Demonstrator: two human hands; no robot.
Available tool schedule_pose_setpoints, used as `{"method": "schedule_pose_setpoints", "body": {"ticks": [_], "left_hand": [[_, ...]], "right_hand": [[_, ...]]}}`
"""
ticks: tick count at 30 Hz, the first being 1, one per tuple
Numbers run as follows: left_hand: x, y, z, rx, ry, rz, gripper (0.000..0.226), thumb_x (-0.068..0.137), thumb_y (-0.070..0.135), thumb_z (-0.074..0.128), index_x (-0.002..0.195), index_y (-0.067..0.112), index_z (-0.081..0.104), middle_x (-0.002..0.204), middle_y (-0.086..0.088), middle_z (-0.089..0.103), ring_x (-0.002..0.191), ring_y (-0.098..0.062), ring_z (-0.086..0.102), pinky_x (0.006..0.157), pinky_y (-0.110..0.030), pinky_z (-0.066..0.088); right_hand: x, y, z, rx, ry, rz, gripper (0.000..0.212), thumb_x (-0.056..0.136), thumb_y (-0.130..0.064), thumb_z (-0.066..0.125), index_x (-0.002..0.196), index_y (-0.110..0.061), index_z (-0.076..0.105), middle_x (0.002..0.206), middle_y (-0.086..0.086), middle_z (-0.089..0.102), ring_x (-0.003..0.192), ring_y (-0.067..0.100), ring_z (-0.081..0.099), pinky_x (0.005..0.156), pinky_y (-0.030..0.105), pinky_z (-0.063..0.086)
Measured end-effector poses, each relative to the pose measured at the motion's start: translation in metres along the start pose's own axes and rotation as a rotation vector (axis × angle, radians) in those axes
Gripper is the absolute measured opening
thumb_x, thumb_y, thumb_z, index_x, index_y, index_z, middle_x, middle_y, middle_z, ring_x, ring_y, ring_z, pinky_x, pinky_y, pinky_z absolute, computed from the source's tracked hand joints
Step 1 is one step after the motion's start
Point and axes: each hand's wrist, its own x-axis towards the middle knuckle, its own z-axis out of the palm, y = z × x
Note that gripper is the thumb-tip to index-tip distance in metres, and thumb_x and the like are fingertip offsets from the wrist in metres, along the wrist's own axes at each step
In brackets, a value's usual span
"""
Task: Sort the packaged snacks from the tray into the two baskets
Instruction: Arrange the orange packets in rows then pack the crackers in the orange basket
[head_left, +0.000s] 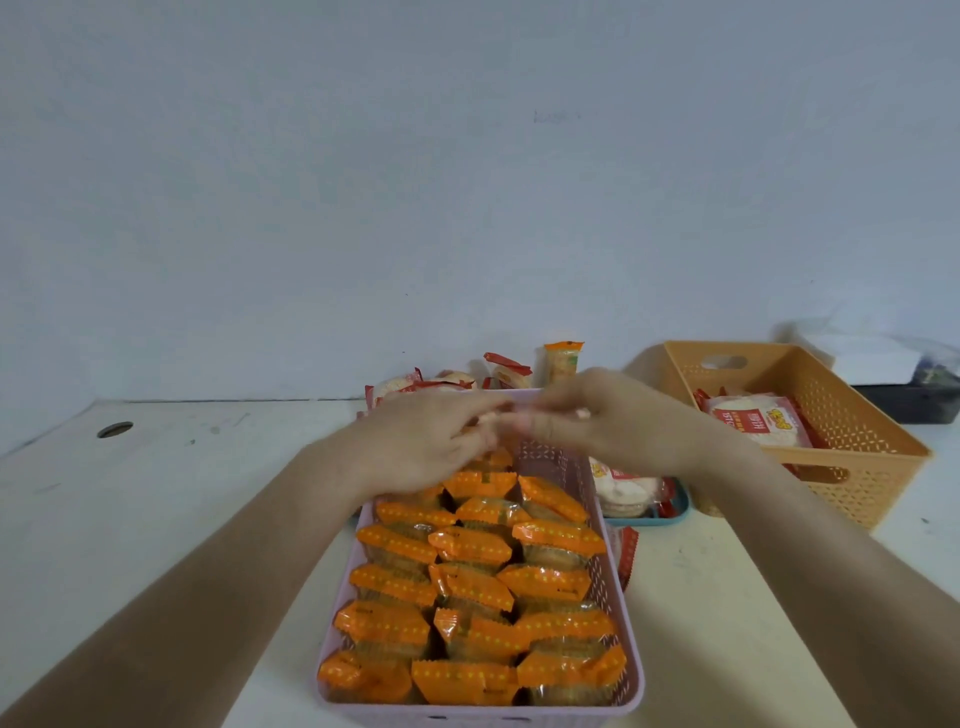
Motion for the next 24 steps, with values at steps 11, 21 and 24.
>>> {"method": "schedule_pose_setpoints", "body": {"ticks": [11, 21, 24], "left_hand": [[0.048, -0.110, -0.012, -0.131, -0.042, -0.344, 0.031, 0.091, 0.032, 0.063, 0.122, 0.033, 0.059, 0.134, 0.005, 0.054, 0.125, -0.019, 0.049, 0.097, -0.032, 0.043], [0.062, -0.150, 0.041, -0.005, 0.027, -0.236, 0.068, 0.081, 0.045, 0.070, 0.142, 0.037, 0.040, 0.153, 0.002, 0.033, 0.138, -0.021, 0.036, 0.113, -0.040, 0.032], [0.057, -0.145, 0.047, -0.135, 0.217, -0.406, 0.061, 0.080, 0.036, 0.074, 0.136, 0.026, 0.051, 0.143, -0.004, 0.046, 0.126, -0.024, 0.048, 0.108, -0.041, 0.039]], "right_hand": [[0.088, 0.088, 0.001, 0.340, 0.378, 0.728, 0.086, 0.086, -0.024, 0.069, 0.150, -0.010, 0.014, 0.146, 0.019, 0.038, 0.131, 0.035, 0.041, 0.097, 0.040, 0.040], [0.144, 0.130, 0.031, 0.205, 0.379, 0.781, 0.086, 0.066, -0.046, 0.083, 0.131, -0.012, 0.036, 0.125, 0.012, 0.059, 0.115, 0.033, 0.056, 0.099, 0.049, 0.045], [0.152, 0.134, 0.039, 0.177, 0.313, 0.739, 0.065, 0.067, -0.040, 0.083, 0.118, -0.019, 0.048, 0.117, 0.009, 0.064, 0.107, 0.028, 0.060, 0.096, 0.049, 0.048]]}}
